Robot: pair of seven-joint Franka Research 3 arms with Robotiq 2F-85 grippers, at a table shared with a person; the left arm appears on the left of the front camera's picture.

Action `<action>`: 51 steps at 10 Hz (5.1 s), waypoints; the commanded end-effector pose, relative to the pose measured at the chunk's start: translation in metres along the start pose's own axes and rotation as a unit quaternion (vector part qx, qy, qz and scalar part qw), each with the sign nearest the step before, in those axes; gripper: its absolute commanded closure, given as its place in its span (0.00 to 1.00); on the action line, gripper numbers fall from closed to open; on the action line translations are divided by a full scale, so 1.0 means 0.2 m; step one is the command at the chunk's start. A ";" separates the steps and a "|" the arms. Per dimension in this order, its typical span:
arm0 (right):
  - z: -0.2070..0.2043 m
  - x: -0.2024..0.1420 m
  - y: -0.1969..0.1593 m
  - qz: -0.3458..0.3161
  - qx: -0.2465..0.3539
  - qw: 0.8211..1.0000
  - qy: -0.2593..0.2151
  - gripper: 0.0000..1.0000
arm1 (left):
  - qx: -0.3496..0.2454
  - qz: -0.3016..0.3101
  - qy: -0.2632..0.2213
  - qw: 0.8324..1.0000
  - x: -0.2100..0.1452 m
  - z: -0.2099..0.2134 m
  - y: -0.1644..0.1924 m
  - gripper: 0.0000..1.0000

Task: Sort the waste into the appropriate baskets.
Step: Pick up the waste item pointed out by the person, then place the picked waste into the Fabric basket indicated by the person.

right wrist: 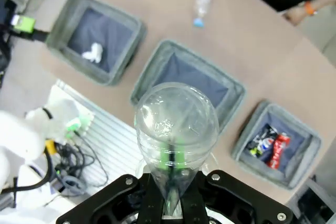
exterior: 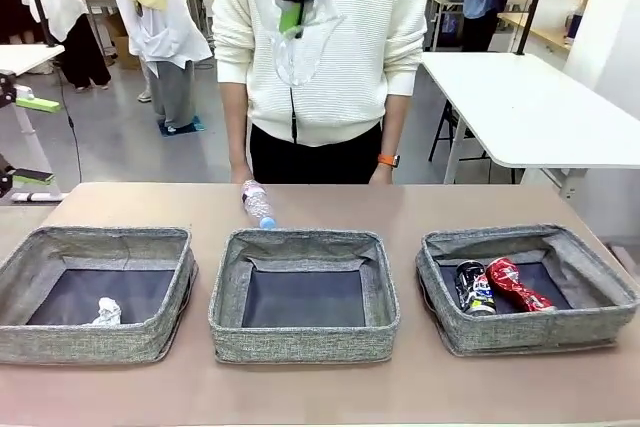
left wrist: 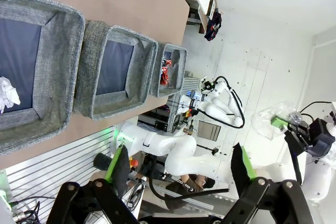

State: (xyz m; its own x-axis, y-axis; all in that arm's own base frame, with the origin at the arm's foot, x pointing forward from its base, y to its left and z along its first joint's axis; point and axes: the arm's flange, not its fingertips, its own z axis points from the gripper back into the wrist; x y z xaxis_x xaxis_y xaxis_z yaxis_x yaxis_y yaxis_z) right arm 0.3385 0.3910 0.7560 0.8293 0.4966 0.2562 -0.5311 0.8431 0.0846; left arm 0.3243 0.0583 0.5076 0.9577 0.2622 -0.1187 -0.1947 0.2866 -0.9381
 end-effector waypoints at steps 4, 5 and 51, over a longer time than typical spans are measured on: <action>-0.04 -0.01 0.01 0.004 0.006 1.000 0.008 0.98 | -0.006 0.002 -0.002 1.000 -0.01 0.00 -0.01 0.00; -0.04 -0.01 0.01 0.004 0.006 1.000 0.008 0.98 | -0.006 0.002 -0.002 1.000 -0.01 0.00 -0.01 0.00; -1.35 -0.29 -0.18 -0.088 0.088 0.986 0.110 0.00 | -0.006 0.002 -0.002 1.000 -0.01 0.00 -0.01 0.00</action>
State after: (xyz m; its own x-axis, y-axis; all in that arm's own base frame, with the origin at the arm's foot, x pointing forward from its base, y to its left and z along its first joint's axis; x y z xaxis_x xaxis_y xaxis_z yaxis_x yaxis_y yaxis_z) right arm 0.3602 0.3972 0.4786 0.9219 0.3873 -0.0119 -0.3752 0.8999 0.2223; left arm 0.3243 0.0585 0.5075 0.9575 0.2628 -0.1188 -0.1950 0.2865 -0.9380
